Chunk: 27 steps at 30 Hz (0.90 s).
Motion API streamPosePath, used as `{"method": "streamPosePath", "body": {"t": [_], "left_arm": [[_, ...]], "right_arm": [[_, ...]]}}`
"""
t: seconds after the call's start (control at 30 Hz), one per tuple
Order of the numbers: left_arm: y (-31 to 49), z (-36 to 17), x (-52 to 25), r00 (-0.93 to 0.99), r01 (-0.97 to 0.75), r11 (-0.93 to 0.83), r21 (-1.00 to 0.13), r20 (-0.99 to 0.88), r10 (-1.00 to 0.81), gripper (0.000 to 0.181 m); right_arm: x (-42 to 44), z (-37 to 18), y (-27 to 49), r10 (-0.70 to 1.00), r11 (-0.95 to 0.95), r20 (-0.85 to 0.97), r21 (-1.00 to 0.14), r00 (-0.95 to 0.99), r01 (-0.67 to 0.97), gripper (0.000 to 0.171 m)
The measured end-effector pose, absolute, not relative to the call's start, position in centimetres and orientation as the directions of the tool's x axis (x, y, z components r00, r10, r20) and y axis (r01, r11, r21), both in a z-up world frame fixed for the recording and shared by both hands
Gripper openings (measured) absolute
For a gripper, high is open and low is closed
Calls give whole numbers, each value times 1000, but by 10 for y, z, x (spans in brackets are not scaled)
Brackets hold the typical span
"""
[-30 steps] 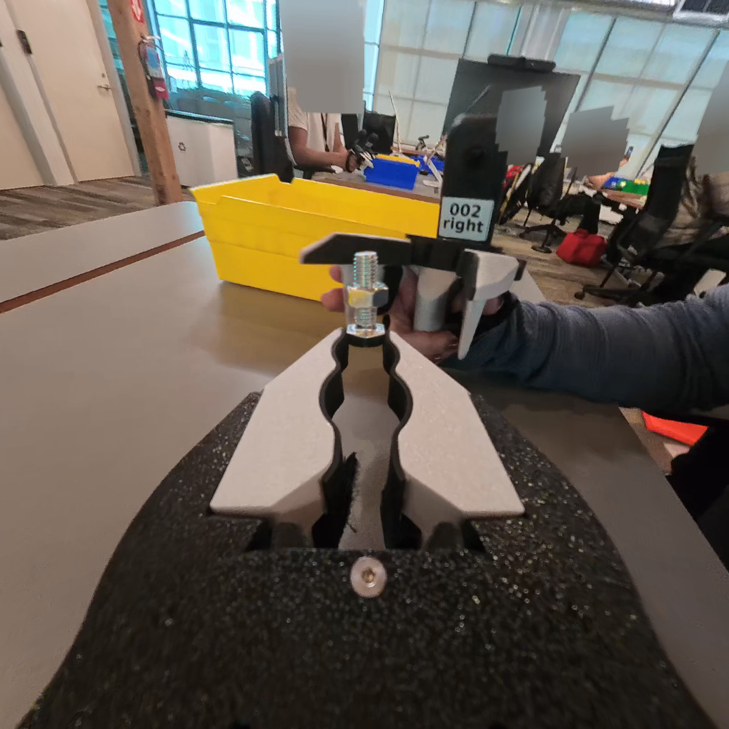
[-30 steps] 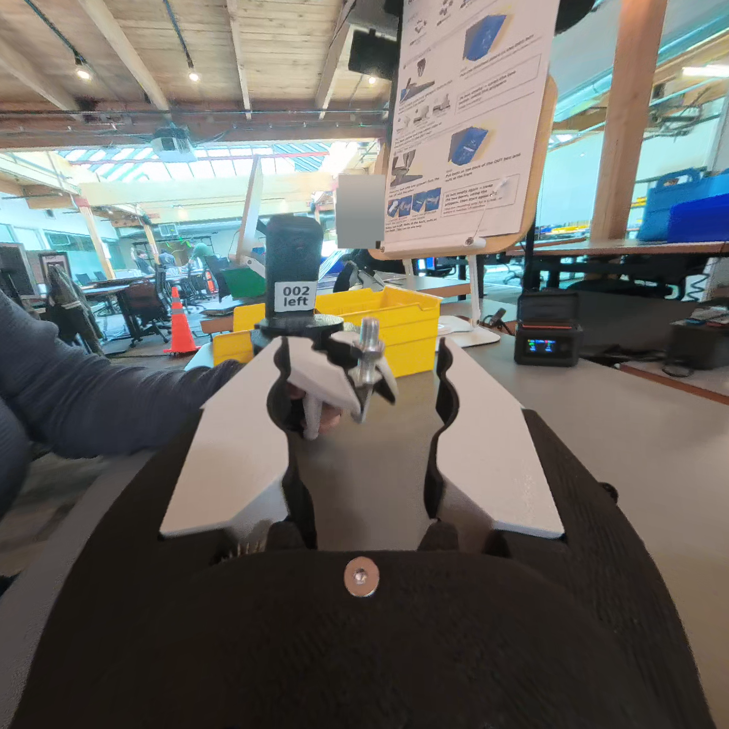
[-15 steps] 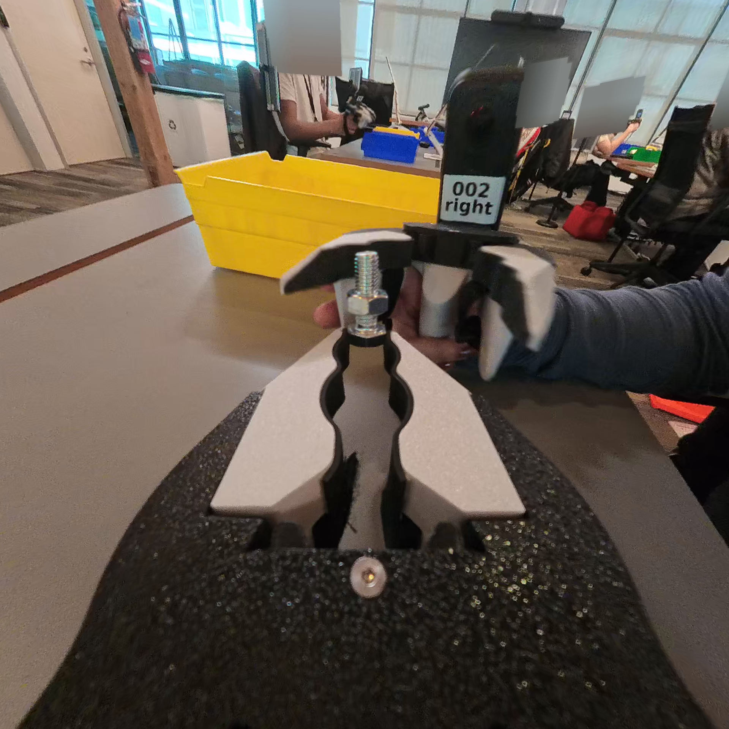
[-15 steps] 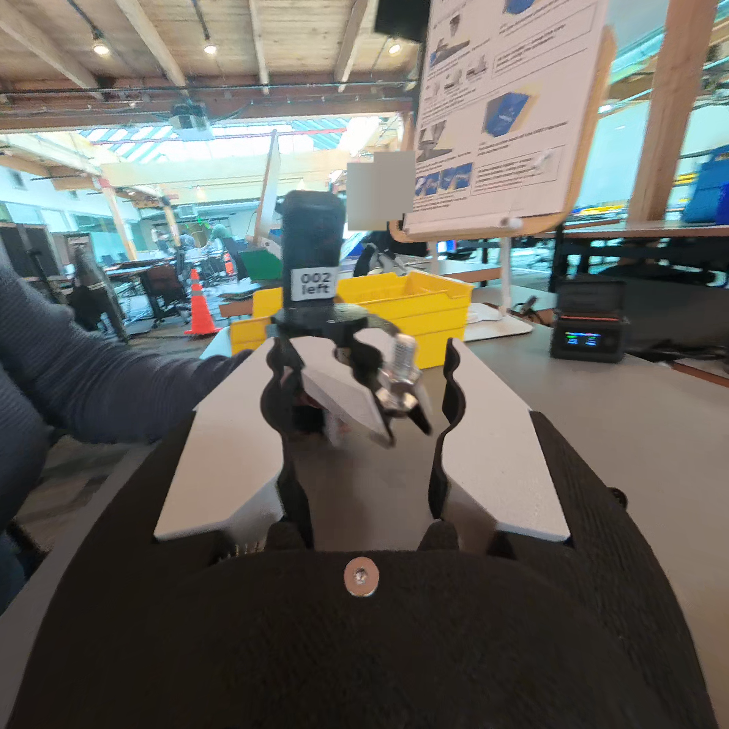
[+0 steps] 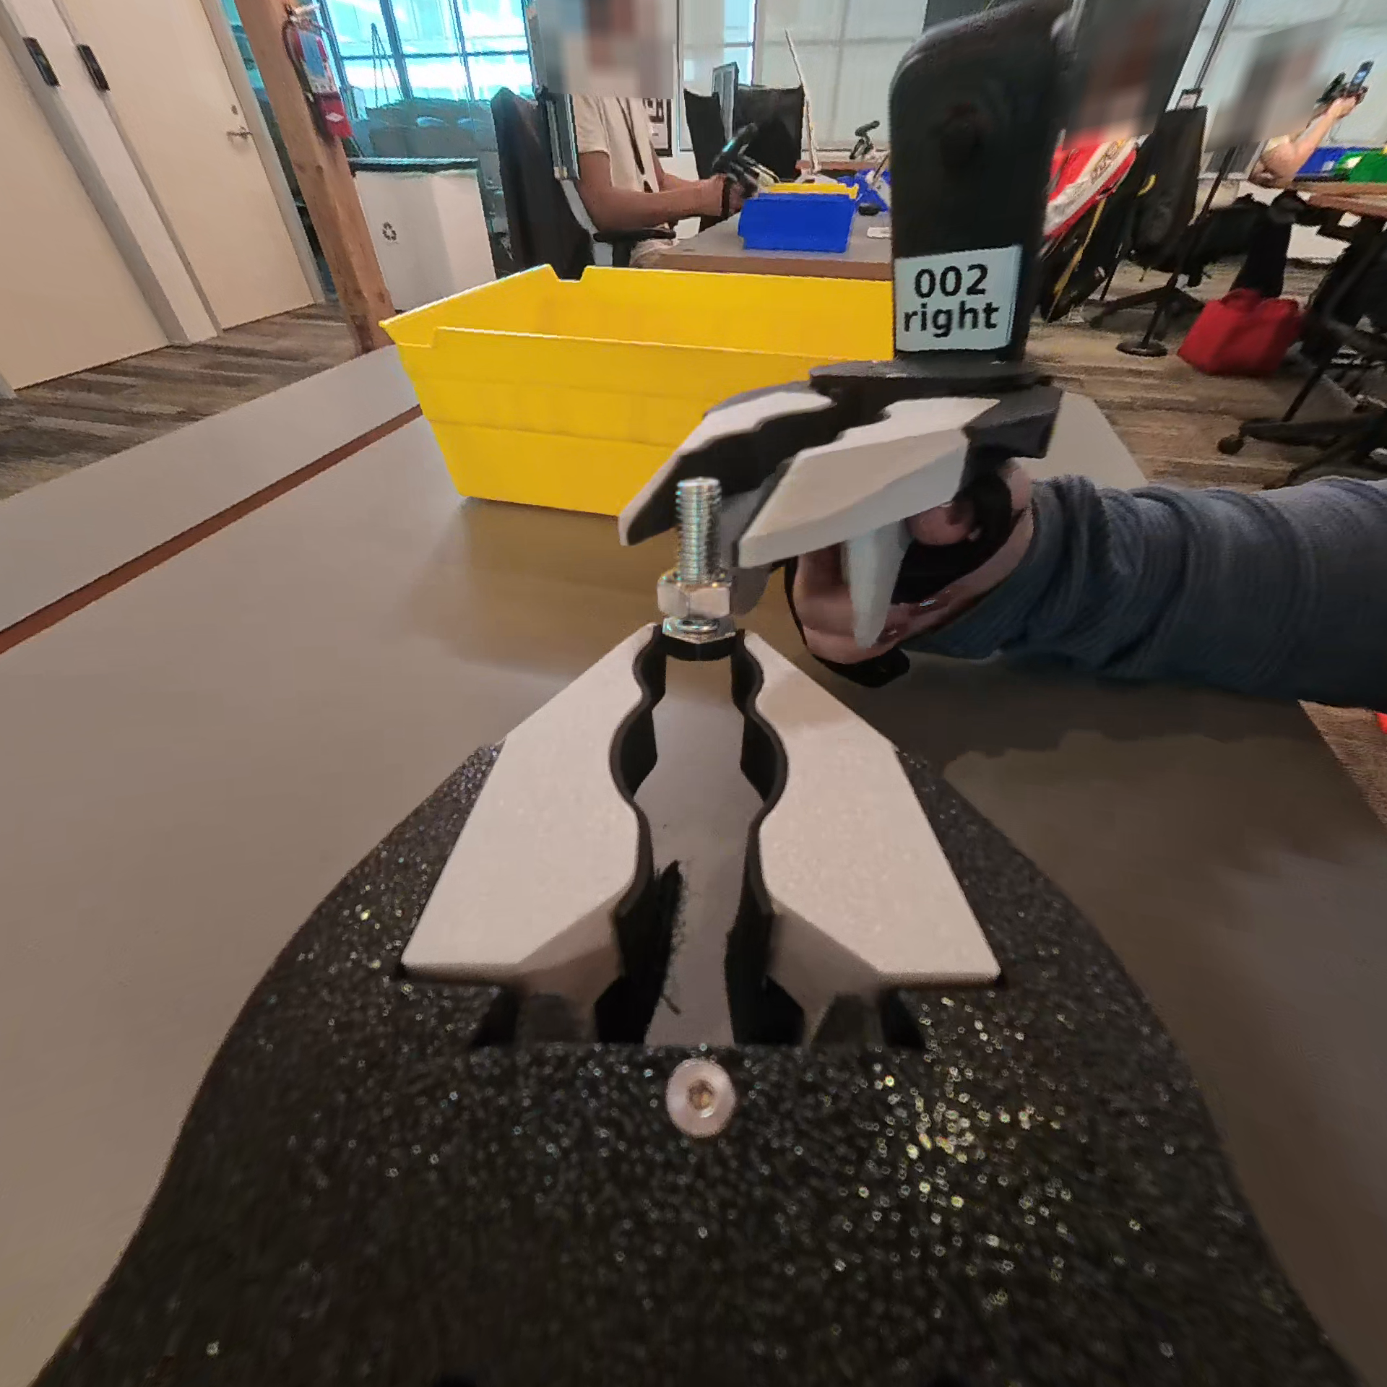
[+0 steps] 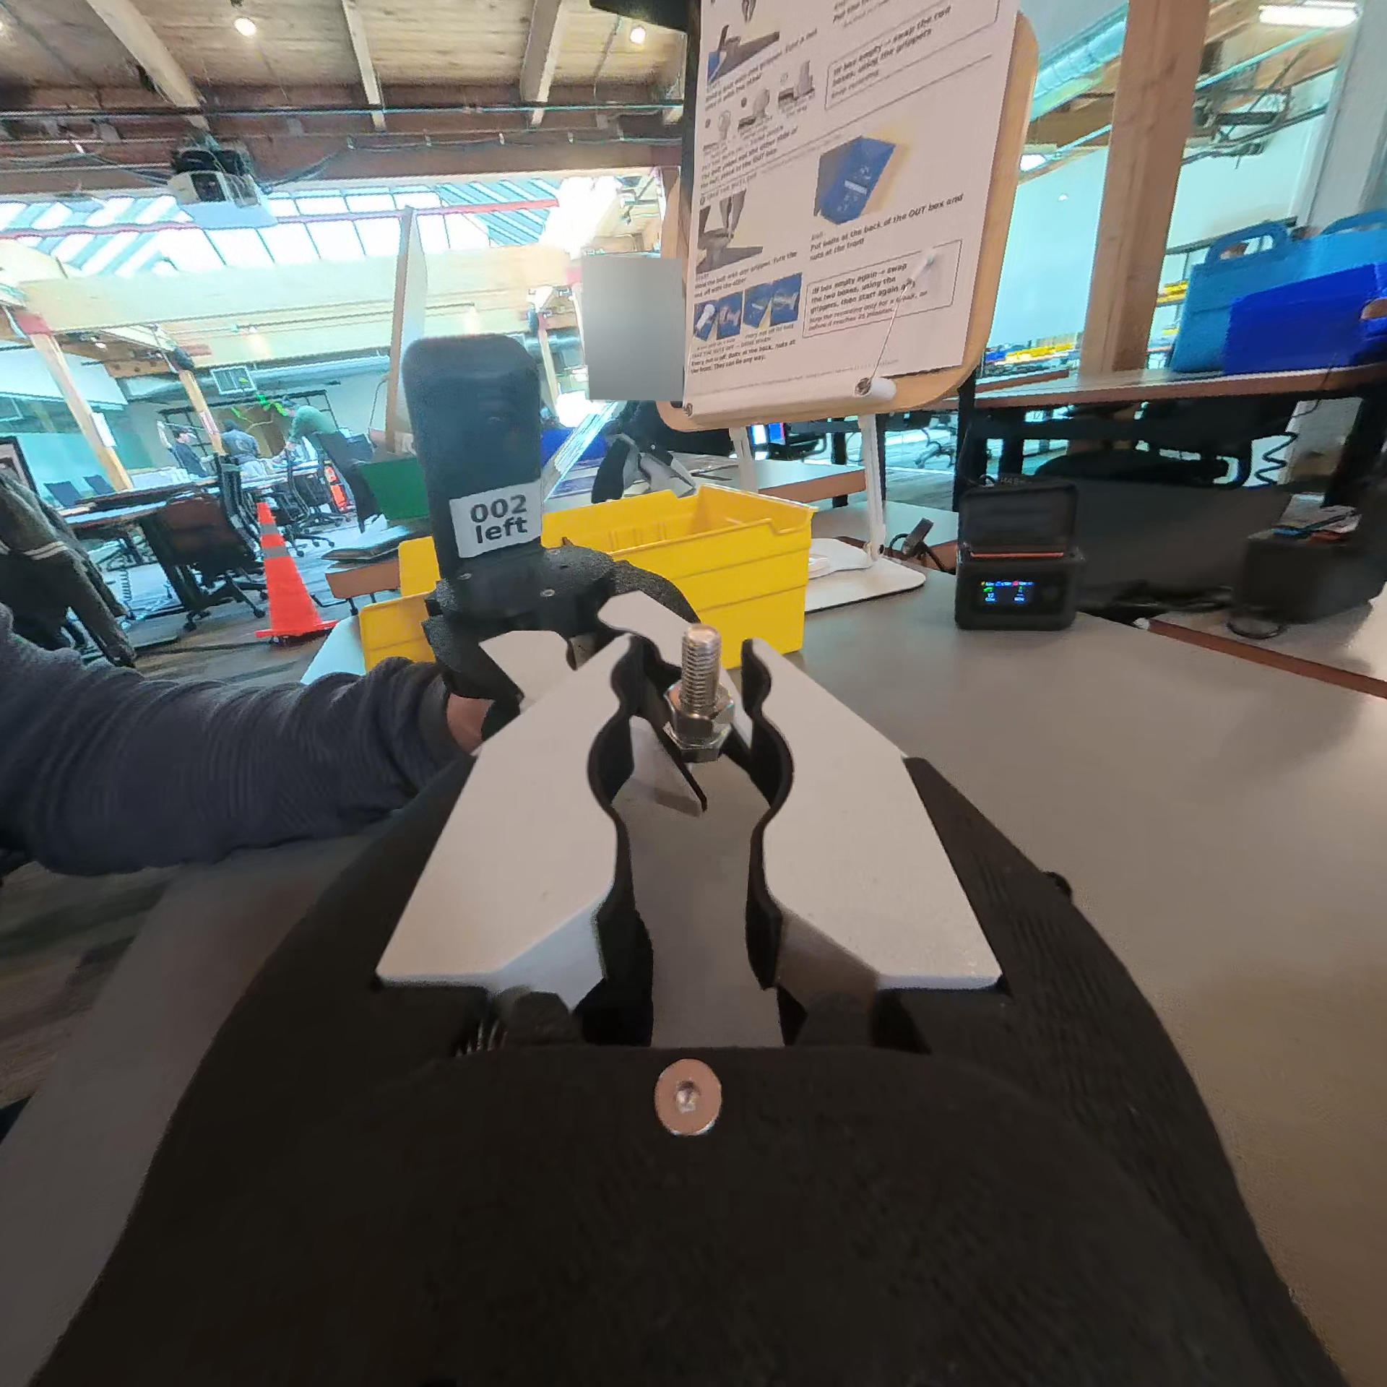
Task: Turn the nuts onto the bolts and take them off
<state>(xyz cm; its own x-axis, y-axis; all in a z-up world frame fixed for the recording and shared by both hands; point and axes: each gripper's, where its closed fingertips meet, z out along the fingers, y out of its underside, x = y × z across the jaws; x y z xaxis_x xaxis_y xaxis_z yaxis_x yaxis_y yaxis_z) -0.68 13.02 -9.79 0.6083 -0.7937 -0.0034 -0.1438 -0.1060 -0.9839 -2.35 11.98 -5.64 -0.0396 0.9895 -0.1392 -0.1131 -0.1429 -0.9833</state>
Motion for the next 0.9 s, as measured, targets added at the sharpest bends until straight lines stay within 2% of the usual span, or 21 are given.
{"method": "streamPosePath", "body": {"t": [0.07, 0.2, 0.23, 0.3, 0.37, 0.53, 0.6, 0.67, 0.7, 0.77, 0.9], "left_arm": [[129, -96, -6, 606, -153, -90, -984, -22, -795, 15], [129, -87, -4, 619, -93, -50, -994, -18, -785, 17], [130, -85, -6, 639, -95, -28, -995, -39, -769, 29], [138, -84, -14, 698, -101, -9, -995, -65, -713, 67], [143, -81, -21, 733, -70, 5, -998, -55, -678, 84], [149, -80, -32, 776, -66, 12, -998, -60, -628, 85], [150, -81, -32, 780, -65, 7, -998, -55, -623, 85], [151, -83, -31, 783, -77, 5, -997, -63, -619, 85], [151, -84, -31, 786, -88, 6, -996, -73, -614, 86], [152, -86, -31, 793, -118, 15, -993, -103, -600, 87], [152, -89, -27, 790, -142, 14, -990, -122, -601, 88]], "right_arm": [[-22, -56, 119, 989, -147, -142, -984, -49, -105, 8], [-20, -50, 120, 988, -155, -151, -982, -44, -107, 8], [-20, -45, 121, 989, -144, -141, -983, -36, -112, 8], [-12, -28, 124, 992, -129, -130, -982, -2, -135, 8], [0, -7, 132, 983, -171, -179, -974, 43, -149, 8], [52, 35, 154, 917, -369, -382, -922, 117, -117, 7], [88, 32, 185, 896, -346, -340, -938, 285, -31, 8], [134, 9, 223, 829, -353, -230, -922, 510, 158, 8], [161, -10, 242, 771, -399, -163, -878, 615, 267, 8], [206, -56, 265, 684, -547, -67, -705, 726, 451, 8], [242, -135, 267, 684, -701, -42, -316, 728, 640, 8]]}}
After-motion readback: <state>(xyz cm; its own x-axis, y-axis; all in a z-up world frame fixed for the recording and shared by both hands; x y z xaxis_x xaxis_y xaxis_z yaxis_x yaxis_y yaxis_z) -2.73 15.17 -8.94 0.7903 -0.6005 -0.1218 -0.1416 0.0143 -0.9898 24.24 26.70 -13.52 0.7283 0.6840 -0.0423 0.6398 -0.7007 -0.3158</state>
